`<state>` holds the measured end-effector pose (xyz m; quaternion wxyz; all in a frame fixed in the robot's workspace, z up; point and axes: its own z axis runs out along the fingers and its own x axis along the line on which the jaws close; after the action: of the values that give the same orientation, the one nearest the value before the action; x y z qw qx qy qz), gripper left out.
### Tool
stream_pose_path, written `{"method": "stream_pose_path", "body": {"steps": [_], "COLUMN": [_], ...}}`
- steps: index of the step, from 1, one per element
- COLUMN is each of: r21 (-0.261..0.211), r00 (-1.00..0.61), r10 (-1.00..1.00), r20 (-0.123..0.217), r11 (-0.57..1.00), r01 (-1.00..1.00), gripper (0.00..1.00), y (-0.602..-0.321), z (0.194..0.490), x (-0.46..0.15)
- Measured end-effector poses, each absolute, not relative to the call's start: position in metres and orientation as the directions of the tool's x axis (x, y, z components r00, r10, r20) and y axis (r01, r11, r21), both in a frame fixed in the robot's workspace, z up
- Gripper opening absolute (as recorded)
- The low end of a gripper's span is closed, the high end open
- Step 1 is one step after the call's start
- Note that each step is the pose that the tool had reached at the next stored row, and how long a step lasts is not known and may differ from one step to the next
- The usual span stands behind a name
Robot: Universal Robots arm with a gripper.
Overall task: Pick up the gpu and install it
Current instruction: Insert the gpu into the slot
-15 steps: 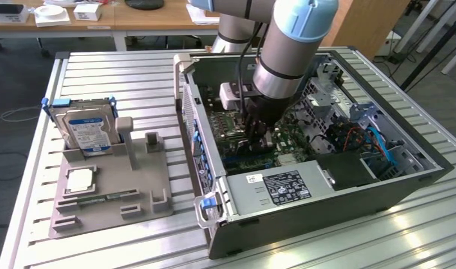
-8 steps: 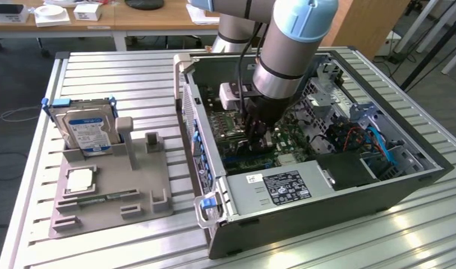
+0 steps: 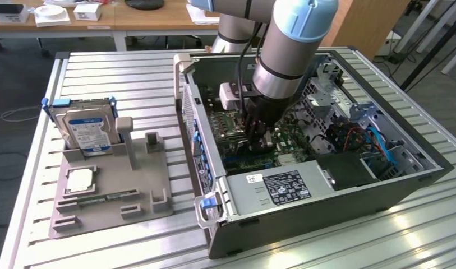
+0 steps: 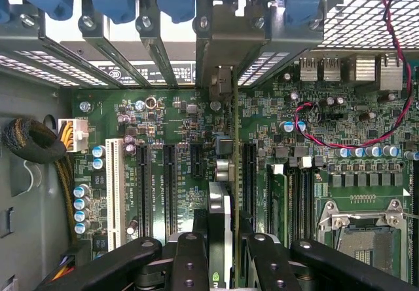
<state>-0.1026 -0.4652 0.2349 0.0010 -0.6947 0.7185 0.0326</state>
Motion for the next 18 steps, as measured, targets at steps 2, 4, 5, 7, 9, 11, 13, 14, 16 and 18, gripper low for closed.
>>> {"method": "stream_pose_path", "body": {"steps": [2,4,5,7,9,11,13,14,16,18], "r21": [0.046,0.045,0.045,0.045,0.045,0.045,0.046,0.045,0.045,0.045], "r00": [-0.035,-0.035,-0.035,-0.035,-0.035,-0.035,-0.035,-0.035,-0.035,-0.035], "r10": [-0.998,-0.998,-0.998,-0.998,-0.998,-0.998,-0.998,-0.998,-0.998,-0.998], "r20": [-0.047,-0.047,-0.047,-0.047,-0.047,-0.047,-0.047,-0.047,-0.047,-0.047], "r11": [0.033,0.033,0.033,0.033,0.033,0.033,0.033,0.033,0.033,0.033], "r01": [-0.998,-0.998,-0.998,-0.998,-0.998,-0.998,-0.998,-0.998,-0.998,-0.998], "gripper": [0.27,0.27,0.27,0.27,0.27,0.27,0.27,0.27,0.27,0.27], "y": [-0.4652,-0.4652,-0.4652,-0.4652,-0.4652,-0.4652,-0.4652,-0.4652,-0.4652,-0.4652], "z": [0.2349,0.2348,0.2348,0.2348,0.2348,0.2349,0.2349,0.2348,0.2349,0.2348], "x": [-0.1026,-0.1026,-0.1027,-0.1026,-0.1026,-0.1026,-0.1026,-0.1026,-0.1026,-0.1026]}}
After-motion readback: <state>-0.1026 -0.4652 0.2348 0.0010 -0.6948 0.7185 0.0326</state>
